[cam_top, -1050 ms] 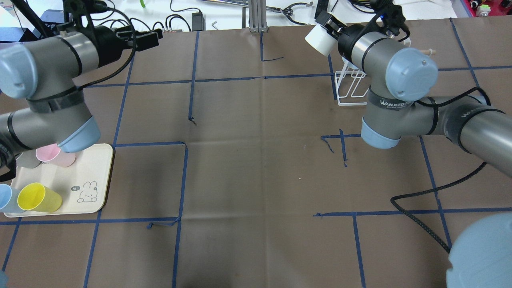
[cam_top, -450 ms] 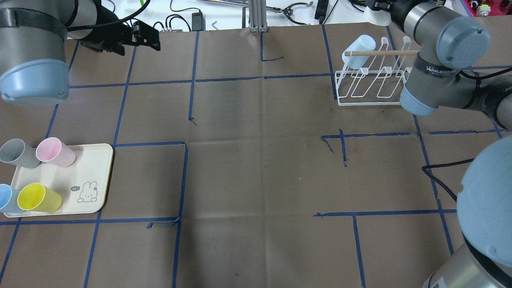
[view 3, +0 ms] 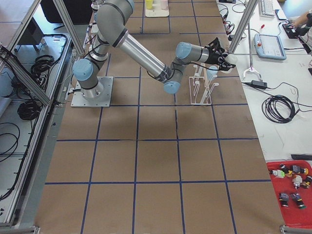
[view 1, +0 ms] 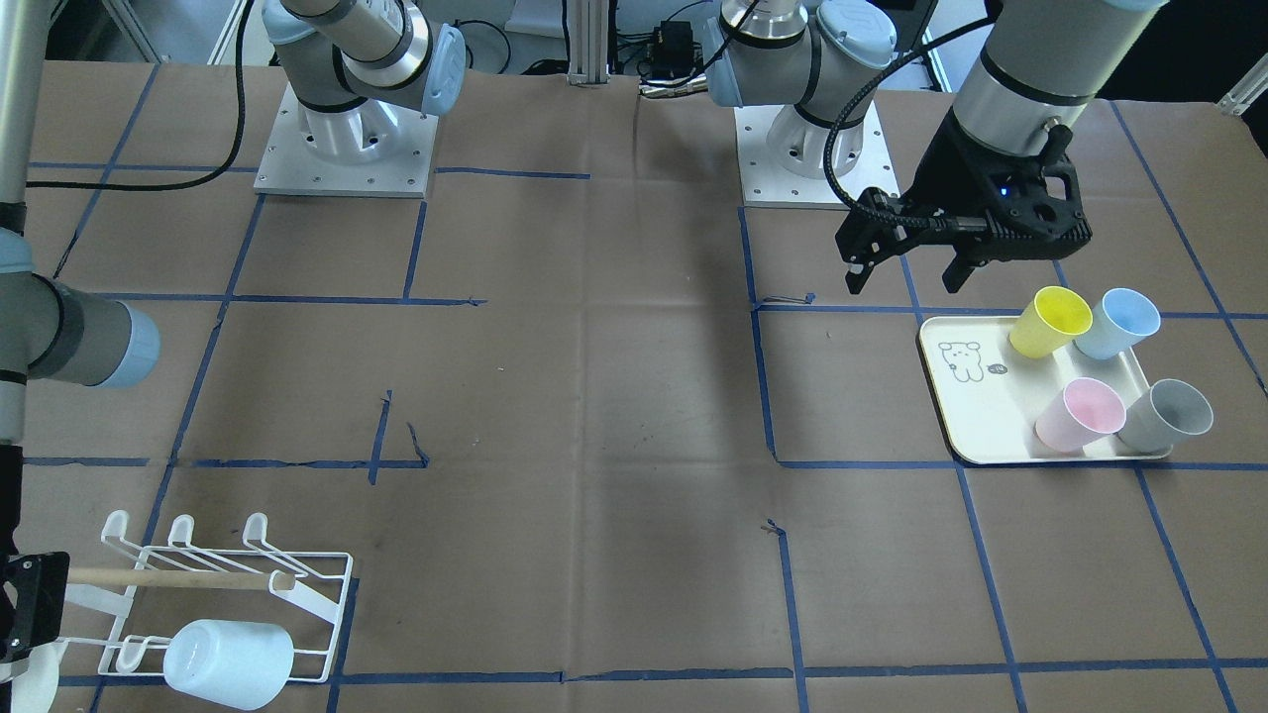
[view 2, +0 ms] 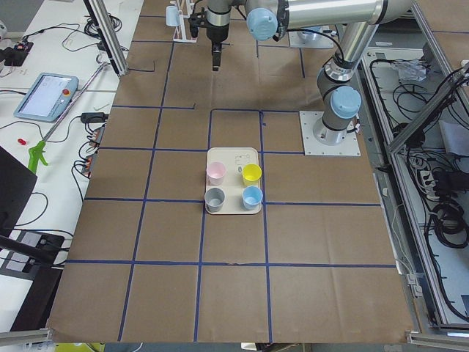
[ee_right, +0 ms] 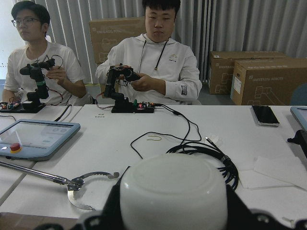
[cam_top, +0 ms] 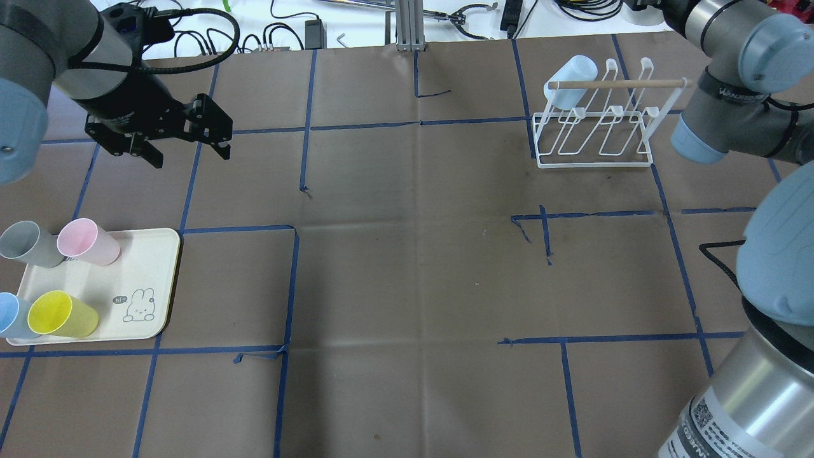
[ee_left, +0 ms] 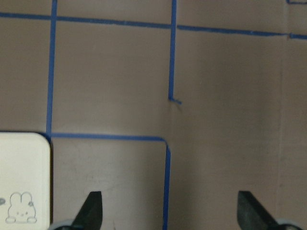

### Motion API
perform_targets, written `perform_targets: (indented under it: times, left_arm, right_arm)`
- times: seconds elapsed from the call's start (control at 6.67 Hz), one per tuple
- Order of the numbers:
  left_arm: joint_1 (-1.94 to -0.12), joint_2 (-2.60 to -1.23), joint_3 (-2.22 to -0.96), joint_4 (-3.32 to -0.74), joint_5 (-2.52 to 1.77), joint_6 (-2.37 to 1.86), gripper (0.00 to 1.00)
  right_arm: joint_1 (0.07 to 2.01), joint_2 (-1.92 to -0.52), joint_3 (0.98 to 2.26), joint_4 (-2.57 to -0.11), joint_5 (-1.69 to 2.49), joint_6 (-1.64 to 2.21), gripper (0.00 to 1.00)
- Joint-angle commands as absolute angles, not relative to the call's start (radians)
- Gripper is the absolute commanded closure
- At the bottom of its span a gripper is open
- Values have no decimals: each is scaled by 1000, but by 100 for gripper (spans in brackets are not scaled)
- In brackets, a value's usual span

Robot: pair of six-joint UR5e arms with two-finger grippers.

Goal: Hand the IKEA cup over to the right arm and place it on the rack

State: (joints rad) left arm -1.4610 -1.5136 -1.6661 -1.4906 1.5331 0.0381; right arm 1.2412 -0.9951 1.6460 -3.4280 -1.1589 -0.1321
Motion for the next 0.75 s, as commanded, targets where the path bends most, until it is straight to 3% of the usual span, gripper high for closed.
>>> perform_targets:
  times: [0.0,0.6]
  left_arm:
    - [-1463,-1483,-1663,-1557,1542,17,0]
    - [-1502,-1514,-1661,-1499,1542,-25,0]
  right_arm:
    - [1210,-960,1663,-3447,-1154,-196,84]
    - [1209,-946,1782,-3533,-1169,-210,84]
